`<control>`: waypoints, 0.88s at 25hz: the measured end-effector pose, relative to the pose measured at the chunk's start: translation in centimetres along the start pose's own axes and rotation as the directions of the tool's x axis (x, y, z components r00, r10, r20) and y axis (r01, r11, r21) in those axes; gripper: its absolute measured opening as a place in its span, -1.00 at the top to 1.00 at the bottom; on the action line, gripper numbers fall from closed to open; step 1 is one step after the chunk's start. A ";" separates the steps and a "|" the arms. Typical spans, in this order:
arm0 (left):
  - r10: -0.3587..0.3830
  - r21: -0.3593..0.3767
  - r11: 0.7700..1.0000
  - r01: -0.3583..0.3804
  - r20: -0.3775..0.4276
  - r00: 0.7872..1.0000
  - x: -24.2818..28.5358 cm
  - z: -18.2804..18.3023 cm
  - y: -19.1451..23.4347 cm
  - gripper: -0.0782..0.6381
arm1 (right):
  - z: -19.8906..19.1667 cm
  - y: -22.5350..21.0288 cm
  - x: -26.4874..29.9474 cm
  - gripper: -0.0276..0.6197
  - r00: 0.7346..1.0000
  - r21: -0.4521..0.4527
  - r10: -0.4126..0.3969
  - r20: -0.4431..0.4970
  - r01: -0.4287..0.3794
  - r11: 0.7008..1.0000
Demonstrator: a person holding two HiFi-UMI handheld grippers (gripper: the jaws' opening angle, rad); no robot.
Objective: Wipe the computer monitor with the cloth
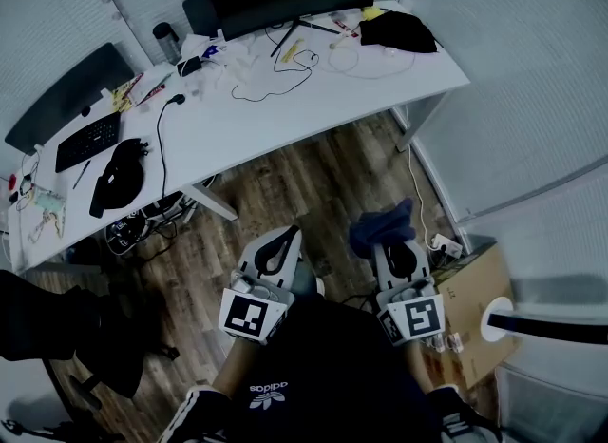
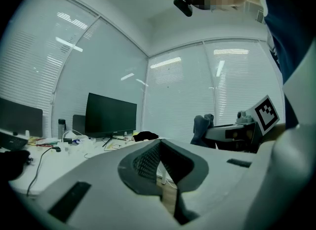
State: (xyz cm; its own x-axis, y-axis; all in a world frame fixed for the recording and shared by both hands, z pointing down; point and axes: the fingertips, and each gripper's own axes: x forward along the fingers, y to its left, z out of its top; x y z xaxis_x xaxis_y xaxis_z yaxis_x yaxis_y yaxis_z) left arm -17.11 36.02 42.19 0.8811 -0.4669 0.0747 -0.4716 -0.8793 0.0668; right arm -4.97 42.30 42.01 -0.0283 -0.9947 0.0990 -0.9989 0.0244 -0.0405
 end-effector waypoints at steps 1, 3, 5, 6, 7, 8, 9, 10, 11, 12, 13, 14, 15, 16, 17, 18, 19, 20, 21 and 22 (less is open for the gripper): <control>-0.007 0.000 1.000 0.007 -0.006 1.000 0.5 -0.1 0.2 0.77 | -0.1 -0.3 0.3 0.77 1.000 0.002 -0.004 -0.003 0.004 1.000; -0.017 -0.005 1.000 0.017 -0.014 1.000 1.7 -0.2 1.0 0.77 | -0.3 -0.8 1.3 0.77 1.000 0.003 -0.013 -0.013 0.013 1.000; -0.025 -0.011 1.000 0.025 0.001 1.000 3.2 0.1 2.2 0.77 | -0.4 -1.4 2.8 0.77 0.999 0.004 -0.022 -0.026 0.022 1.000; -0.029 -0.015 0.999 0.029 -0.002 1.000 4.0 0.0 2.9 0.77 | -0.5 -1.7 3.6 0.77 0.999 0.003 -0.027 -0.032 0.028 1.000; -0.033 -0.018 0.999 0.033 -0.005 0.999 4.8 0.0 3.8 0.77 | -0.5 -2.1 4.6 0.77 0.999 0.002 -0.032 -0.036 0.032 0.999; -0.038 -0.019 0.999 0.038 -0.002 0.999 5.7 0.2 4.6 0.77 | -0.3 -2.5 5.7 0.77 0.999 0.003 -0.036 -0.036 0.036 0.999; -0.042 -0.018 0.999 0.043 0.007 0.999 6.8 0.5 5.6 0.77 | 0.1 -3.0 6.9 0.77 0.999 0.004 -0.039 -0.034 0.039 0.999; -0.049 -0.015 0.999 0.049 0.018 0.999 7.9 1.1 6.5 0.77 | 0.6 -3.5 8.1 0.77 0.999 -0.001 -0.040 -0.028 0.040 0.999; -0.056 -0.009 0.998 0.056 0.028 0.998 9.0 1.6 7.4 0.77 | 1.2 -4.0 9.4 0.77 0.999 -0.011 -0.040 -0.022 0.039 0.999; -0.065 0.001 0.998 0.065 0.035 0.997 10.1 2.1 8.3 0.77 | 1.8 -4.5 10.7 0.77 0.999 -0.019 -0.040 -0.016 0.040 0.999; -0.073 0.012 0.997 0.073 0.038 0.997 11.0 2.6 9.1 0.77 | 2.2 -4.9 11.9 0.77 0.999 -0.022 -0.044 -0.012 0.044 0.999; -0.081 0.023 0.996 0.080 0.040 0.996 11.8 2.9 9.9 0.77 | 2.6 -5.3 13.2 0.77 0.999 -0.020 -0.051 -0.007 0.050 0.999; -0.088 0.033 0.996 0.087 0.042 0.995 12.6 3.3 10.7 0.77 | 3.0 -5.6 14.3 0.77 0.998 -0.018 -0.056 -0.003 0.056 0.998; -0.092 0.039 0.995 0.091 0.044 0.995 13.2 3.5 11.5 0.77 | 3.2 -5.7 15.4 0.77 0.998 -0.016 -0.059 0.001 0.059 0.998; -0.093 0.041 0.995 0.091 0.046 0.995 13.7 3.7 12.3 0.77 | 3.4 -5.8 16.3 0.77 0.998 -0.016 -0.059 0.004 0.059 0.998; -0.090 0.038 0.995 0.089 0.046 0.995 14.1 3.8 13.0 0.77 | 3.5 -5.8 17.2 0.77 0.998 -0.016 -0.058 0.006 0.058 0.998; -0.086 0.032 0.996 0.085 0.041 0.995 14.4 3.8 13.8 0.77 | 3.6 -5.8 18.0 0.77 0.998 -0.014 -0.056 0.005 0.056 0.998; -0.082 0.025 0.996 0.081 0.034 0.996 14.8 3.6 14.6 0.77 | 3.5 -5.8 18.8 0.77 0.998 -0.012 -0.056 0.003 0.056 0.998; -0.079 0.020 0.997 0.079 0.025 0.997 15.1 3.5 15.2 0.77 | 3.5 -5.9 19.4 0.77 0.998 -0.010 -0.059 0.000 0.058 0.998; -0.078 0.017 0.997 0.077 0.019 0.997 15.5 3.3 15.9 0.77 | 3.5 -6.1 20.0 0.77 0.998 -0.010 -0.063 -0.003 0.063 0.998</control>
State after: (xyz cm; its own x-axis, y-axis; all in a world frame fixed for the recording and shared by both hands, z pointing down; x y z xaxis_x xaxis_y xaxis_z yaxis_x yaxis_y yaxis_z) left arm -10.87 14.53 41.09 0.9156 -0.3989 0.0503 -0.4013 -0.9142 0.0558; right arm 0.64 21.90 40.76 0.0342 -0.9939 0.1047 -0.9990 -0.0369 -0.0242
